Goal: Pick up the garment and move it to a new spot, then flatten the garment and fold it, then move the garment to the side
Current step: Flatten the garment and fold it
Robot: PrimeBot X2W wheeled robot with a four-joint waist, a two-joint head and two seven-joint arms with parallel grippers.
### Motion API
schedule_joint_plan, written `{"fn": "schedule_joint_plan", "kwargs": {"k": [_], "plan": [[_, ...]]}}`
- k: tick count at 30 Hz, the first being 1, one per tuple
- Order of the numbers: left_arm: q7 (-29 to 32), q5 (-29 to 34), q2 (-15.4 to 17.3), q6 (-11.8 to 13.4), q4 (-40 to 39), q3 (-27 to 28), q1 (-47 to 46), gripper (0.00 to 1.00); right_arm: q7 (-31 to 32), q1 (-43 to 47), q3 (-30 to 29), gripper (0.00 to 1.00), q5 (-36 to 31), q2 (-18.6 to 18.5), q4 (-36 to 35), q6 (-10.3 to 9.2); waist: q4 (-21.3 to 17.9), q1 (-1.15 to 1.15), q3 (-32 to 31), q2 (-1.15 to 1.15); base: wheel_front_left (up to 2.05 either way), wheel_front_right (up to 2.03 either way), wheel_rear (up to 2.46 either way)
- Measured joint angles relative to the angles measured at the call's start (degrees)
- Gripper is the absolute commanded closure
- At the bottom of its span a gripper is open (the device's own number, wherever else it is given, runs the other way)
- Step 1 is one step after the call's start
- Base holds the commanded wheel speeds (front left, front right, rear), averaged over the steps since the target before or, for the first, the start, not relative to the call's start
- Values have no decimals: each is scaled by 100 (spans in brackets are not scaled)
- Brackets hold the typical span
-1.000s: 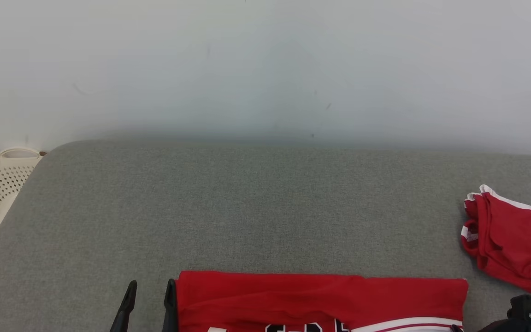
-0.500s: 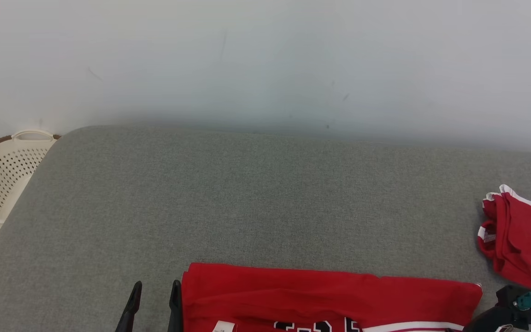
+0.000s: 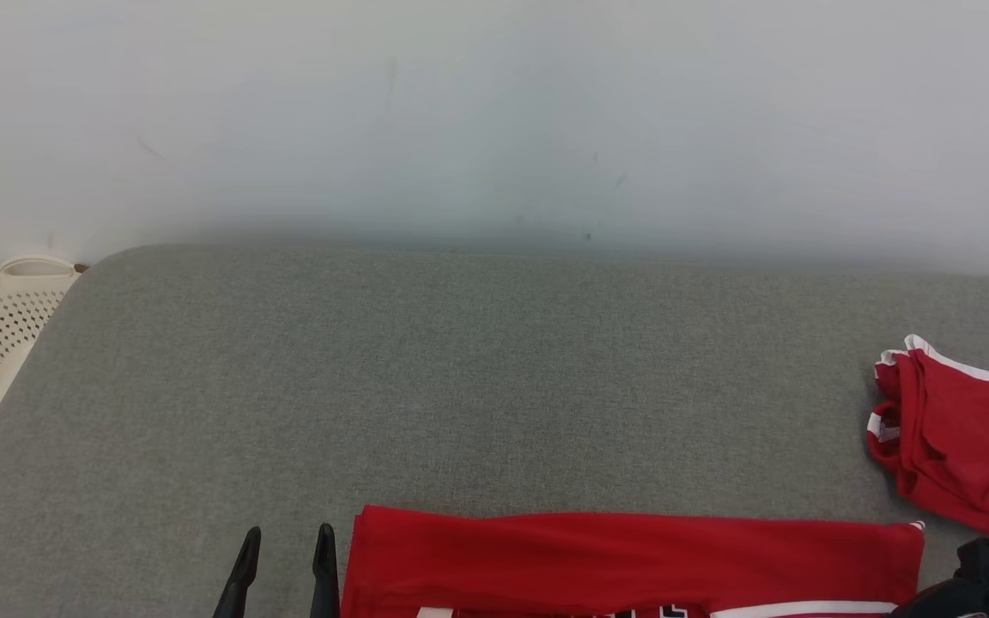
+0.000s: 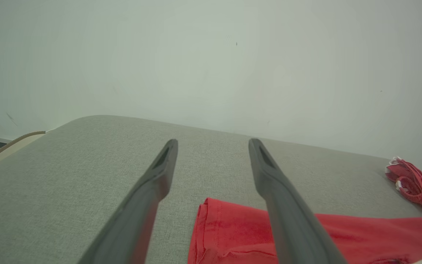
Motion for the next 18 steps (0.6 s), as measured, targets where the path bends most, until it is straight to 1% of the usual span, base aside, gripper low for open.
{"fn": "schedule_joint_plan", "kwargs": {"k": [8, 13, 15, 18], "plan": [[-8, -16, -23, -7, 18, 3, 2, 0, 189, 329, -472, 100, -5, -15, -881, -4, -178, 0, -45, 0, 0, 0, 0], [-16, -32, -40, -47, 64, 8, 4, 0, 510, 486, -689, 100, -30, -21, -1515, -5, -277, 0, -74, 0, 0, 0, 0], [-18, -33, -52, -49, 78, 8, 4, 0, 688, 516, -611, 100, 233, -27, -1749, -7, -305, 0, -92, 0, 0, 0, 0], [-34, -45, -63, -62, 96, 15, 7, 0, 1090, 531, -156, 100, 1080, -40, -2051, -8, -345, 0, -123, 0, 0, 0, 0]]}}
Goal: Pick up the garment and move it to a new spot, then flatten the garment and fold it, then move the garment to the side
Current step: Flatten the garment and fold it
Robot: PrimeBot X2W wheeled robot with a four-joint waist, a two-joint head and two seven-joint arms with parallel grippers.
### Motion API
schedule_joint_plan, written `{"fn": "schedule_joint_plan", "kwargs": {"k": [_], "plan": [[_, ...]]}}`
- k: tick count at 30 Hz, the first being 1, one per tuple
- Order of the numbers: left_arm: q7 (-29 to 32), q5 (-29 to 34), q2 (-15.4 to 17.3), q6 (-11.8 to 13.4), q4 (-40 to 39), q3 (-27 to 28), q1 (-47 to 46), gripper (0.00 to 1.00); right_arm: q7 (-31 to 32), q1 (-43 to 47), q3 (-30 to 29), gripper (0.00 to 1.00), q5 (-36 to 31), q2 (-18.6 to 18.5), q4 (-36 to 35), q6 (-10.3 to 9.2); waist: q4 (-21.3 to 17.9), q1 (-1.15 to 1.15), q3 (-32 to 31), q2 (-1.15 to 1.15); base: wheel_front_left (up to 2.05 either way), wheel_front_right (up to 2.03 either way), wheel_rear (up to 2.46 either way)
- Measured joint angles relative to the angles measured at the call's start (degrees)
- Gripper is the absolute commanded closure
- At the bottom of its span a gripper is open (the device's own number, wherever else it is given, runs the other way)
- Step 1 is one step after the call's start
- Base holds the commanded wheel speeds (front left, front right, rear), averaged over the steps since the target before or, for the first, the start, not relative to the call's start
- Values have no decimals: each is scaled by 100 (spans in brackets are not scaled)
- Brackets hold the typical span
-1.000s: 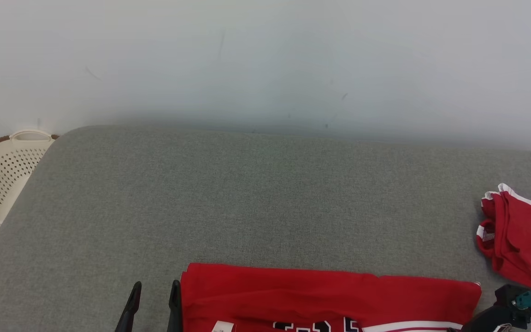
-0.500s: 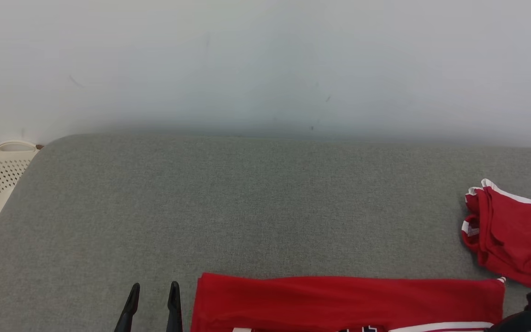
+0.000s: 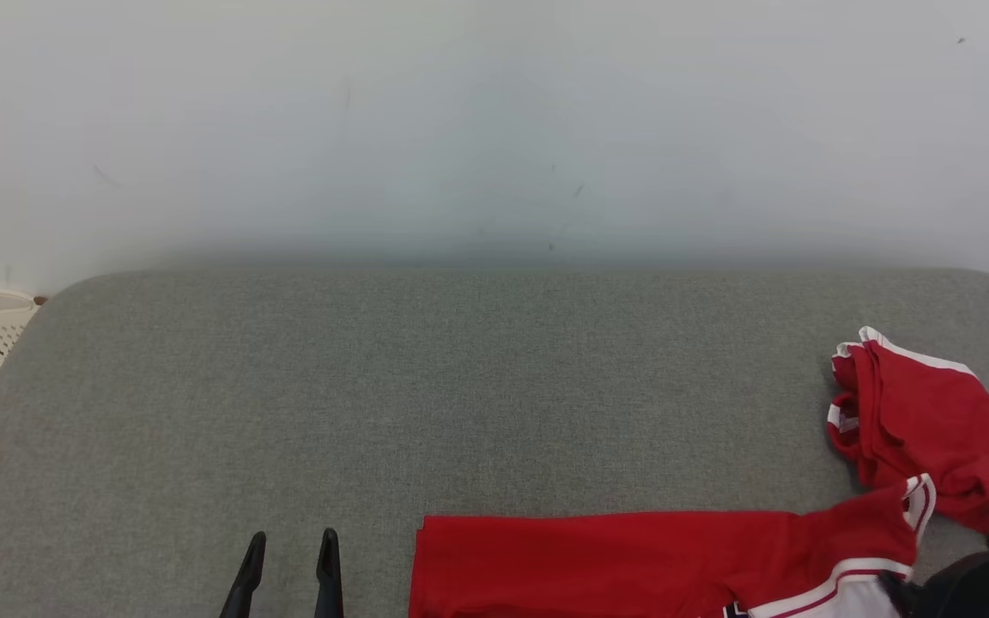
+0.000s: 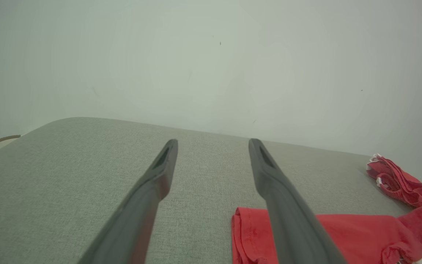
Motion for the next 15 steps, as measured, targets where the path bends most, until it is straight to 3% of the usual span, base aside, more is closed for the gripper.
{"fn": "schedule_joint_plan", "kwargs": {"k": [1, 5, 15], "plan": [[-1, 1, 2, -34, 20, -7, 3, 0, 234, 61, 385, 100, 454, 16, -199, 0, -19, 0, -18, 0, 0, 0, 0], [-2, 1, -5, -40, 69, -23, 0, 0, 415, 149, 797, 100, 1044, 7, -360, 0, -12, 0, -40, 0, 0, 0, 0], [-8, 1, -44, -78, 169, -37, -26, 0, 9, -219, 2507, 100, 1735, 11, 222, 0, 126, 0, -67, -1, 0, 0, 0]]}}
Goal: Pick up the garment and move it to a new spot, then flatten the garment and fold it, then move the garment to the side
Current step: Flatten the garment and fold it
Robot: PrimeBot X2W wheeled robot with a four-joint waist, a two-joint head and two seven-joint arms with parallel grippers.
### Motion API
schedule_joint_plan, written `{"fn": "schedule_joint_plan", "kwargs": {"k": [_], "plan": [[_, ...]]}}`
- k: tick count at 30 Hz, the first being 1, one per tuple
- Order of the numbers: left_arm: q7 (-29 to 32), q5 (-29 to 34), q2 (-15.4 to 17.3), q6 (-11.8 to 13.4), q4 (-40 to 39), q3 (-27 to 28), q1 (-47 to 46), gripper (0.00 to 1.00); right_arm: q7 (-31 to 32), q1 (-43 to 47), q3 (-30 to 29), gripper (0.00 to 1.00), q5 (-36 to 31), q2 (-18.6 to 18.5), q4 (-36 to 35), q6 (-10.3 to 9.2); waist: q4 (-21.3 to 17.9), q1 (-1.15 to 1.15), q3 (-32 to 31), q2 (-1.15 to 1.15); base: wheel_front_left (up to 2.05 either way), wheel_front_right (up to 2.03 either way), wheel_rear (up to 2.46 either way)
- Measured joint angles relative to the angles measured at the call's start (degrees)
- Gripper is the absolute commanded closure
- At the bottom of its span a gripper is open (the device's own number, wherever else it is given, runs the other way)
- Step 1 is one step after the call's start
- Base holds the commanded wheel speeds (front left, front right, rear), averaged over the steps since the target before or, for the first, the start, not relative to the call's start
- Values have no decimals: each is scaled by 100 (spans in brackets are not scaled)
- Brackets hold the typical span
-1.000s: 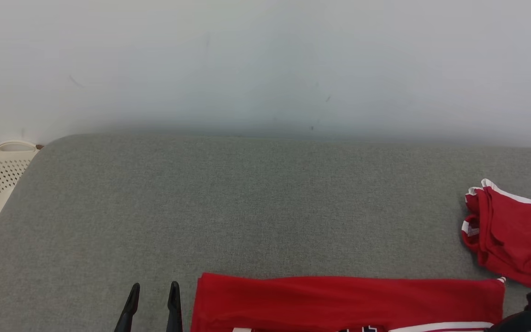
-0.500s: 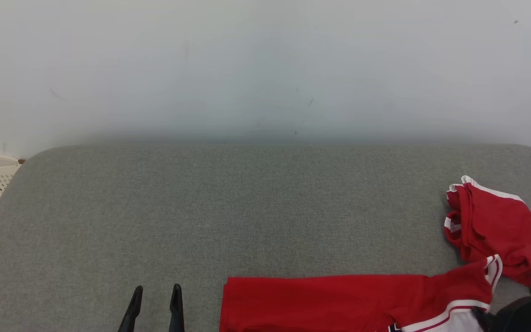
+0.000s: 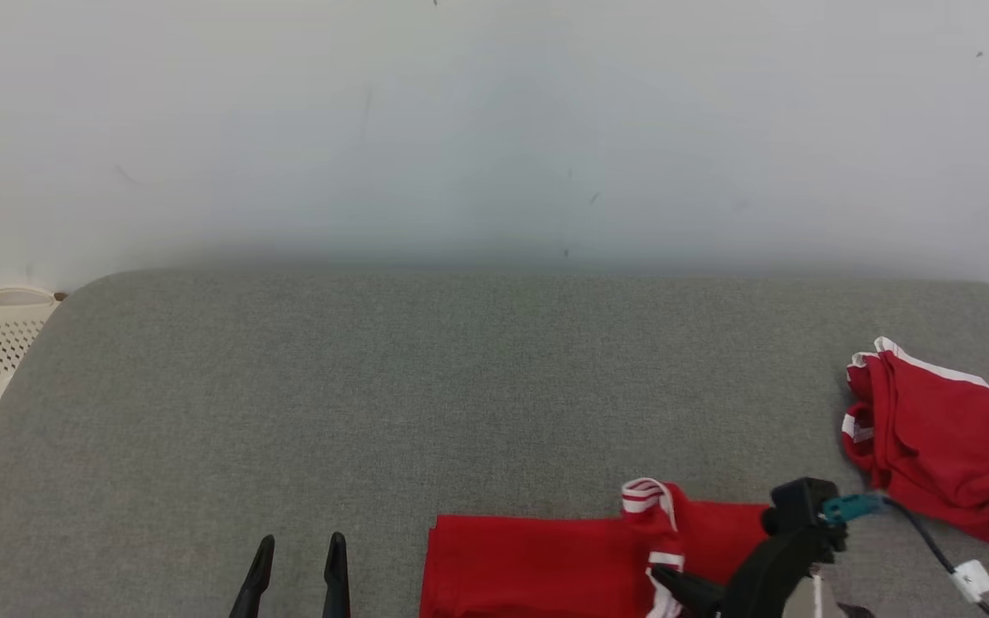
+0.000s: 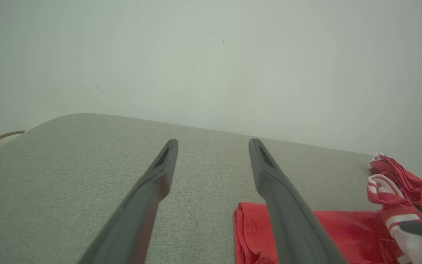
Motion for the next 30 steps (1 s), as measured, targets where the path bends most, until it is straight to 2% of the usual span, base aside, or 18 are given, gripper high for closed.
{"fn": "schedule_joint_plan", "kwargs": {"k": [6, 13, 18, 27, 28, 29, 30], "plan": [[0, 2, 1, -20, 30, -56, -91, 0, -779, -678, 1122, 100, 566, -1, 1199, 0, 115, 0, 30, 0, 0, 0, 0], [0, 15, 22, -91, 151, -89, -160, 0, -1691, -1437, 2173, 100, 1334, -5, 2405, 0, 322, 0, 47, 0, 0, 0, 0], [0, -46, 59, -211, 287, -41, -207, 0, -2061, -1866, 2769, 100, 1657, -4, 2996, 0, 449, 0, 53, 0, 0, 0, 0], [-15, -82, 70, -421, 476, 158, -264, 0, -2481, -2296, 3633, 100, 2395, -5, 3648, 0, 554, 0, 61, 0, 0, 0, 0], [-15, -81, 66, -450, 486, 186, -268, 0, -2528, -2337, 3705, 69, 2459, -5, 3702, 0, 556, 0, 61, 0, 0, 0, 0], [-15, -79, 62, -471, 499, 212, -268, 0, -2564, -2371, 3777, 0, 2526, -8, 3738, -1, 556, 0, 60, 0, 0, 0, 0], [-15, -71, 53, -509, 516, 244, -269, 0, -2593, -2396, 3842, 0, 2666, -9, 3750, -1, 554, 0, 60, 0, 0, 0, 0]]}}
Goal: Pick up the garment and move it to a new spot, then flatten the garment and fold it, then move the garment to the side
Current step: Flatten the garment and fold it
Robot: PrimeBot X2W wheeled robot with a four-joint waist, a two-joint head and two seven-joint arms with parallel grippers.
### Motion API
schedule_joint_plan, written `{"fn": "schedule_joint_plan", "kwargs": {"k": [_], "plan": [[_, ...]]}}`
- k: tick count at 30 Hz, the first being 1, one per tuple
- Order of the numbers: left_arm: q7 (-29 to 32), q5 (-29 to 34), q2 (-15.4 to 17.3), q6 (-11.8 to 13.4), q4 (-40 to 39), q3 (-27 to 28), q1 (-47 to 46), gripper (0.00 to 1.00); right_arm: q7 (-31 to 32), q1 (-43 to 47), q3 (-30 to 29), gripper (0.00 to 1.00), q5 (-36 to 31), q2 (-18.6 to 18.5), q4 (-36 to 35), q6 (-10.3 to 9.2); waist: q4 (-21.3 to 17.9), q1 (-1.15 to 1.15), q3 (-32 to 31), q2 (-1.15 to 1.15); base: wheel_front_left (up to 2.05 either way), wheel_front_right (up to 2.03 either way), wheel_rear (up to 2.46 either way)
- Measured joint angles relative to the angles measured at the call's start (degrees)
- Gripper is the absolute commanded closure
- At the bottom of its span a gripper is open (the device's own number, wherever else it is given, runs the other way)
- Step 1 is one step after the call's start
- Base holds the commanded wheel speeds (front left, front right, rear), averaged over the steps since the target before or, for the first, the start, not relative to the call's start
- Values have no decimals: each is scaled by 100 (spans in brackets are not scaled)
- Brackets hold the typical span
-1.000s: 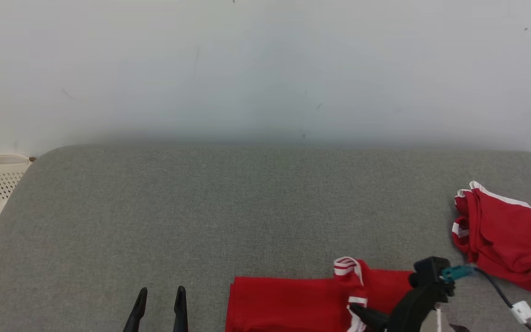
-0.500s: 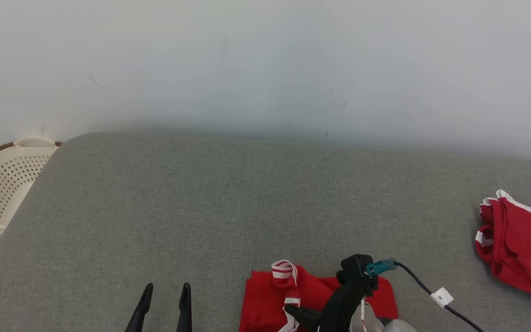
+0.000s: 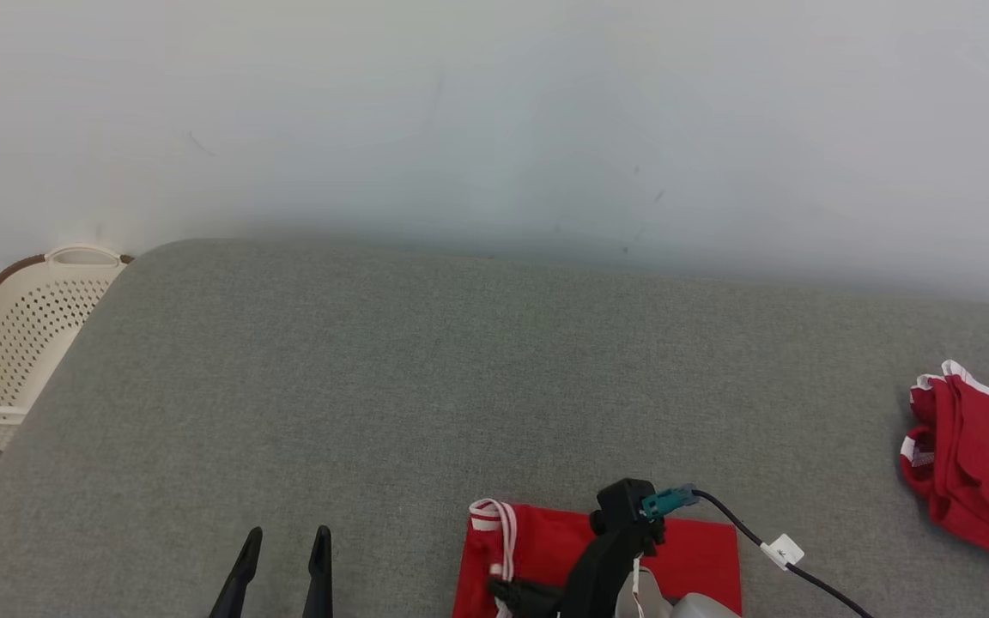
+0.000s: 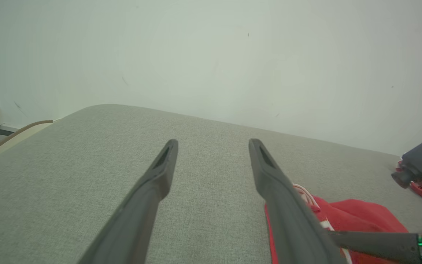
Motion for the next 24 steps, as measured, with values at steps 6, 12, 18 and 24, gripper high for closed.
{"fn": "schedule_joint_plan", "kwargs": {"k": [6, 12, 18, 24], "plan": [[0, 62, -73, -160, 90, 221, -7, 0, -101, -189, 410, 0, 398, 7, 40, 1, -64, 0, -24, 0, 0, 0, 0], [0, 207, -172, -313, 133, 446, -1, 0, -534, -413, 247, 0, 364, 7, -110, 1, -191, 0, -64, 0, 0, 0, 0], [0, 321, -288, -446, 172, 676, 49, 0, -1077, -427, -338, 0, -497, -226, -315, 1, -345, 0, -121, 0, 0, 0, 0], [0, 389, -357, -567, 247, 918, 76, 0, -1666, 244, -1366, 0, -1671, -586, -813, 1, -487, 0, -202, 0, 0, 0, 0]]}}
